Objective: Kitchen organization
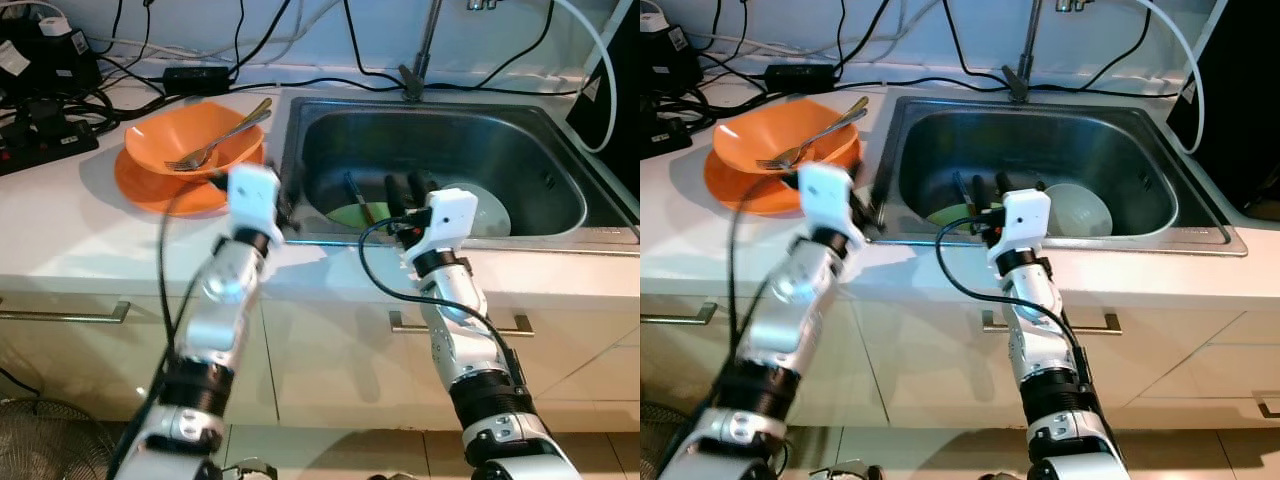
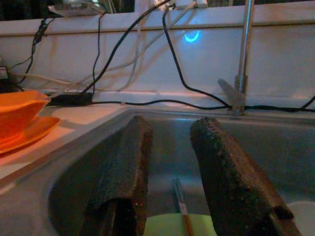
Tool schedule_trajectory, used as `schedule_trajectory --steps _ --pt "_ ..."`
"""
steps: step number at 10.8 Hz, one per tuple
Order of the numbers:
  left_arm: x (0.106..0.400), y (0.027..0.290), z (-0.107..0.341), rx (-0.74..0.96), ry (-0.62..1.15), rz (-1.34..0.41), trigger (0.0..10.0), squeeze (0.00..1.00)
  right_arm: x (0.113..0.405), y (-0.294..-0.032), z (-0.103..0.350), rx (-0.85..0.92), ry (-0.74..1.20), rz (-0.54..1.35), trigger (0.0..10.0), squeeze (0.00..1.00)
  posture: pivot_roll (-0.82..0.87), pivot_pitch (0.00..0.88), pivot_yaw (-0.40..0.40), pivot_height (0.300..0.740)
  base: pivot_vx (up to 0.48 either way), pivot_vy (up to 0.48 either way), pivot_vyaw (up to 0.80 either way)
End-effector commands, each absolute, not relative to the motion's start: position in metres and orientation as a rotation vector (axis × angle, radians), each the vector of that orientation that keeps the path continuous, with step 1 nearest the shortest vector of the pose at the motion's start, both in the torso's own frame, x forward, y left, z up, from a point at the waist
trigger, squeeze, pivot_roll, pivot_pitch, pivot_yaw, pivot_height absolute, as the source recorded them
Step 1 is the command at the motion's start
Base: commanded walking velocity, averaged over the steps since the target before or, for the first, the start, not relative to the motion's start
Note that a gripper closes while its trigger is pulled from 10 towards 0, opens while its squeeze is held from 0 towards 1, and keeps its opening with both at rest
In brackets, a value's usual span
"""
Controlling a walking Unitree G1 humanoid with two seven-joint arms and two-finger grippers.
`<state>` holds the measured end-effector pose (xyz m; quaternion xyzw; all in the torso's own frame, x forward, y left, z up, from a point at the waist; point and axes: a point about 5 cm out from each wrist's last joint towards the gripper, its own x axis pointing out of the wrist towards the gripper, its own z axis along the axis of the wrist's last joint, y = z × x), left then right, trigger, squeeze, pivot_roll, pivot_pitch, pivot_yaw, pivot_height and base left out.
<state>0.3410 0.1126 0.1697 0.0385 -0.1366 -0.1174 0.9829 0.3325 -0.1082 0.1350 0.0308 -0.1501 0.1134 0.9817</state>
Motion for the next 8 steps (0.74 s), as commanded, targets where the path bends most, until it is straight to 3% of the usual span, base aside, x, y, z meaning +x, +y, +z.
schedule_trajectory --steps 1,6,8 --pt "0.348 0.120 0.179 0.116 -0.306 -0.196 10.0 0.00 0.333 -0.109 0.133 0.057 -0.291 0.219 10.0 0.00 0.08 0.000 0.000 0.740 0.000 0.000 0.00" --pt "0.369 0.167 0.182 0.041 -0.269 -0.012 10.0 0.00 0.335 -0.108 0.131 0.064 -0.280 0.197 10.0 0.00 0.07 0.000 0.009 0.740 0.000 0.000 0.00" --pt "0.369 0.174 0.178 0.001 -0.258 0.011 10.0 0.00 0.335 -0.109 0.131 0.063 -0.278 0.193 10.0 0.00 0.08 0.000 0.008 0.740 0.000 0.000 0.00"
